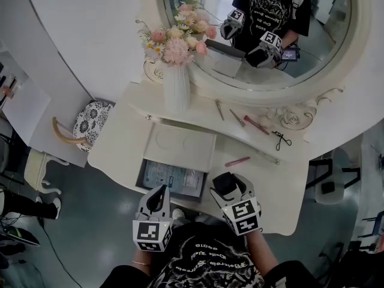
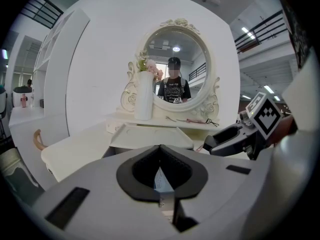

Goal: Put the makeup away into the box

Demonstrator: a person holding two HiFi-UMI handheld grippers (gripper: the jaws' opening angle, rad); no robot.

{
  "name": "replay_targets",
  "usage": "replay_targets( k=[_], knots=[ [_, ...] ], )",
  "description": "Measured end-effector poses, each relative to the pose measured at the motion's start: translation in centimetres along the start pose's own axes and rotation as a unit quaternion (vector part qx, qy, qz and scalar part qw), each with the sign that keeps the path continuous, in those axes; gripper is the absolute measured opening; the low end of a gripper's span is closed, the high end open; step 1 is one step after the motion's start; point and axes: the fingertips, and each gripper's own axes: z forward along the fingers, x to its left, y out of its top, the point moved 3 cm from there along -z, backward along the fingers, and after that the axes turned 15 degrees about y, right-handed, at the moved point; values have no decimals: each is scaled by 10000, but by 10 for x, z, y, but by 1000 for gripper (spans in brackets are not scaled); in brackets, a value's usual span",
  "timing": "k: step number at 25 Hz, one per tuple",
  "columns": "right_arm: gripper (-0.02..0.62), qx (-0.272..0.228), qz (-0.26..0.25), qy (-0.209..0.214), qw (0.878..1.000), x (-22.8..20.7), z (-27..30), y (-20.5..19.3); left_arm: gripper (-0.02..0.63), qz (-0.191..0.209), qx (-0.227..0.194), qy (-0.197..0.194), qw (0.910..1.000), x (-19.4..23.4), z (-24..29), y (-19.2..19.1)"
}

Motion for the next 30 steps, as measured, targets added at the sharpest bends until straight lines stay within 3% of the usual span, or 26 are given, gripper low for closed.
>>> replay_targets(
  k=[10,15,30],
  knots=[
    [342,-57,-179,107,9998,13,10,18,15,12,-28,36,10000,10,-2,0],
    [342,-226,-31,242,9994,17,13,27,15,-24,-22,149,9999,22,-5,-2],
    [342,-150,-408,496,9978,46,31,45,15,-74,-14,350,9994,46,-19,-8]
  ],
)
